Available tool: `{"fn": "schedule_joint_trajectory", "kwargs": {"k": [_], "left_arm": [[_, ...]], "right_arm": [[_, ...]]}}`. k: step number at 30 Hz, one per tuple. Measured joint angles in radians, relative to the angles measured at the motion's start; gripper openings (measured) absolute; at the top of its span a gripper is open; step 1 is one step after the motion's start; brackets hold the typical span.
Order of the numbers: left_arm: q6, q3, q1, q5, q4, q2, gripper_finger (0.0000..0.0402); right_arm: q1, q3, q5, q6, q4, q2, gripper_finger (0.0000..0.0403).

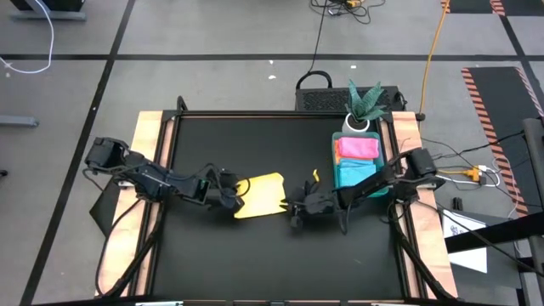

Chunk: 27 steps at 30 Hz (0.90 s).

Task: Fold microfiber towels
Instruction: Fold the yellow microfiber cloth

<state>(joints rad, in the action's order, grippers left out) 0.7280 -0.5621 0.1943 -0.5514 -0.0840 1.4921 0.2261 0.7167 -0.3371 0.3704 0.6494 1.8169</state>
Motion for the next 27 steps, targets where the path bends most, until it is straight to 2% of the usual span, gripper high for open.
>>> {"fn": "schedule_joint_trajectory", "kwargs": {"k": [4,8,11,13,16,19,24,27], "left_arm": [[-0.036,0.0,-0.019,0.035,-0.031,0.0,0.0051],[-0.072,0.0,-0.062,0.113,-0.086,-0.019,0.0092],[-0.077,0.0,-0.097,0.165,-0.136,-0.073,0.0121],[-0.066,0.0,-0.109,0.157,-0.156,-0.116,0.0132],[-0.065,0.0,-0.122,0.119,-0.179,-0.16,0.0139],[-0.086,0.0,-0.144,0.109,-0.187,-0.154,0.014],[-0.092,0.0,-0.154,0.13,-0.182,-0.071,0.014],[-0.081,0.0,-0.126,0.18,-0.131,-0.023,0.014]], "right_arm": [[-0.019,0.05,0.0,0.002,-0.001,0.076,0.0043],[-0.03,0.114,0.0,-0.025,-0.034,0.092,0.0009],[-0.039,0.162,0.002,-0.032,-0.077,0.088,0.0003],[-0.052,0.202,0.004,-0.031,-0.113,0.091,0.0004],[-0.072,0.247,0.025,-0.019,-0.193,0.109,0.0001],[-0.088,0.261,0.028,-0.016,-0.21,0.14,0.0001],[-0.086,0.257,0.077,0.009,-0.272,0.159,0.0001],[-0.05,0.255,0.077,0.016,-0.34,0.147,0.0001]]}}
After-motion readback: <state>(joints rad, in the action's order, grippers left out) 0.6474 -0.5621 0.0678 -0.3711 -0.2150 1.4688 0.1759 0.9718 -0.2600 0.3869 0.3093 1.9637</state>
